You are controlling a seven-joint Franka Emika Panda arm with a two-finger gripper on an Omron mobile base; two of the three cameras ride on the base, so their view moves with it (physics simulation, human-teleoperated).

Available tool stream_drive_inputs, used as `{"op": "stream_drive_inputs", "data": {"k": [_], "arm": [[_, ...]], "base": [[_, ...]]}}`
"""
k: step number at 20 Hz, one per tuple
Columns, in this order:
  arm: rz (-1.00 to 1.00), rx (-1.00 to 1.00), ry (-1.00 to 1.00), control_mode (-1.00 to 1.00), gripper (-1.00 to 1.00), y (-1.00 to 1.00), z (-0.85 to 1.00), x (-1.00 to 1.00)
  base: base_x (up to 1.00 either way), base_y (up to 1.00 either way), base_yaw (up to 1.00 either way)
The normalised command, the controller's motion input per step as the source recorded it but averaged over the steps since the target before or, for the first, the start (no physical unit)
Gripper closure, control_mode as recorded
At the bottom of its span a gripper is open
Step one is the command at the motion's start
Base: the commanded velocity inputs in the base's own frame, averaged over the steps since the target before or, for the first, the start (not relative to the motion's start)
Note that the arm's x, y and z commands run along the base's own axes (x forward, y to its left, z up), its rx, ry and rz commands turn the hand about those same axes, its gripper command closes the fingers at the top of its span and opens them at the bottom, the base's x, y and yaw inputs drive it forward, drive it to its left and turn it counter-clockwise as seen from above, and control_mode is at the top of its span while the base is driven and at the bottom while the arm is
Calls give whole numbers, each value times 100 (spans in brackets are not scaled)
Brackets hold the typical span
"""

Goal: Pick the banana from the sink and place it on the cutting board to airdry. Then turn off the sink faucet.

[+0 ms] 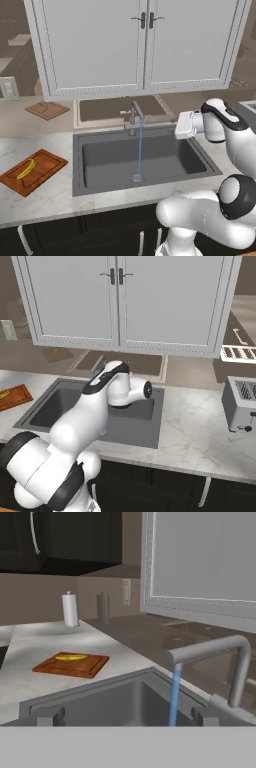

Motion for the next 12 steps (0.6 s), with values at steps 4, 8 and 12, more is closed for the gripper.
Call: {"op": "stream_drive_inputs", "data": {"k": [4,8,12], "arm": [[5,0,0,-100,-100,0,0,30],[5,0,0,-100,-100,-1,-1,33],[4,0,0,-100,-100,-2,-9,22]], "base": [[0,0,0],[0,0,0],[0,0,0]]}}
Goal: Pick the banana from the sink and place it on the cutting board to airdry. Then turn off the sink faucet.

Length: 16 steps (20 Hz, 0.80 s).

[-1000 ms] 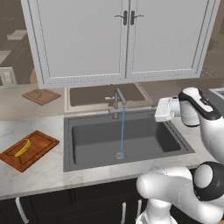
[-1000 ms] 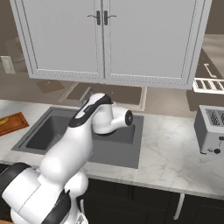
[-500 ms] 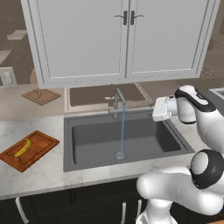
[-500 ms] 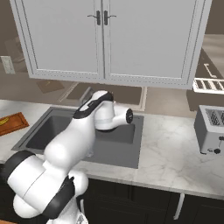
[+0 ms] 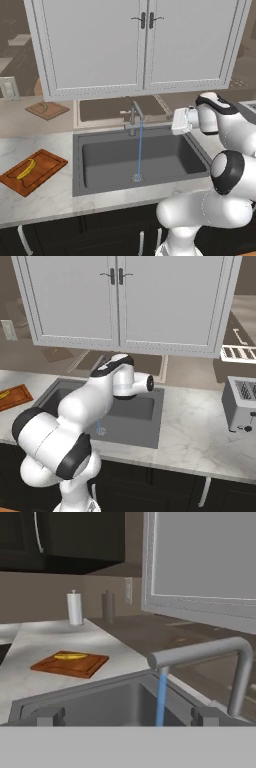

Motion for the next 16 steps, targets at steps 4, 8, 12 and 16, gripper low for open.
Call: {"op": "stream_drive_inputs", "data": {"k": [4,8,12,16], "arm": [[2,0,0,-100,-100,0,-13,15],[0,0,-4,-100,-100,0,-18,5],[0,2,-8,-100,-100,0,-12,7],[0,4,-8,-100,-100,0,-5,12]], "base": [[0,0,0],[0,0,0],[0,0,0],[0,0,0]]}}
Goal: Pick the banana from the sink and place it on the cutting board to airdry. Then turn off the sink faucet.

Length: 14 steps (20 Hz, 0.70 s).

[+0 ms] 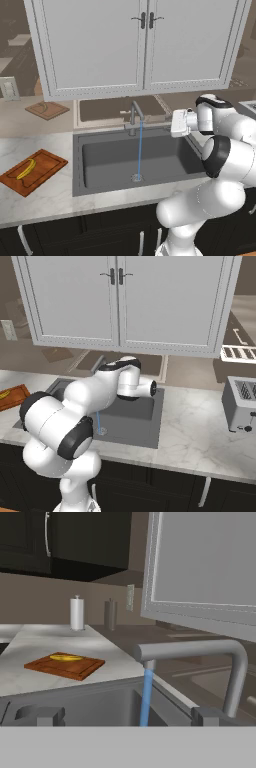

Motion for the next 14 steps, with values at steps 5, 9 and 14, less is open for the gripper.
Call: {"op": "stream_drive_inputs", "data": {"k": [5,9,14], "arm": [[0,3,-4,-100,-100,0,-6,13],[0,0,0,-100,-100,0,-8,20],[0,0,0,-100,-100,0,-9,25]], "base": [[0,0,0],[0,0,0],[0,0,0]]}}
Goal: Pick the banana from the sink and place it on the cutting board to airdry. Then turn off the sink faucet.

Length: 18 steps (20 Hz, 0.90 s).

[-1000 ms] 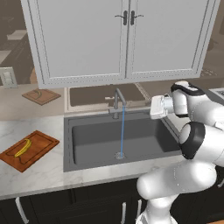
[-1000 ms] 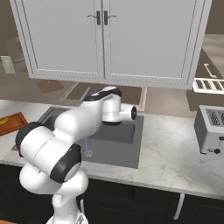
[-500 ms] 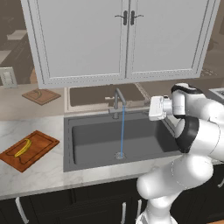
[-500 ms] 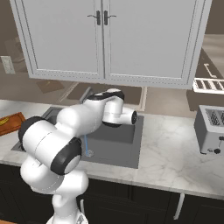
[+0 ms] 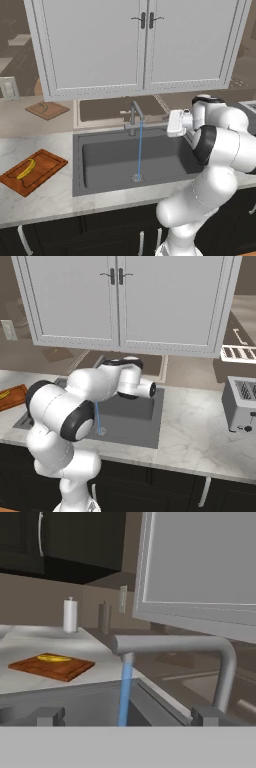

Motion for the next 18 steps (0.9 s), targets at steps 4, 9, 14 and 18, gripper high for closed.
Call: {"op": "stream_drive_inputs", "data": {"k": [4,9,14,18], "arm": [[0,0,0,-100,-100,0,-3,28],[0,0,0,-100,-100,-3,-4,25],[0,0,0,-100,-100,-2,-14,24],[0,0,1,-100,-100,-4,-22,24]], "base": [[0,0,0],[0,0,0],[0,0,0],[0,0,0]]}}
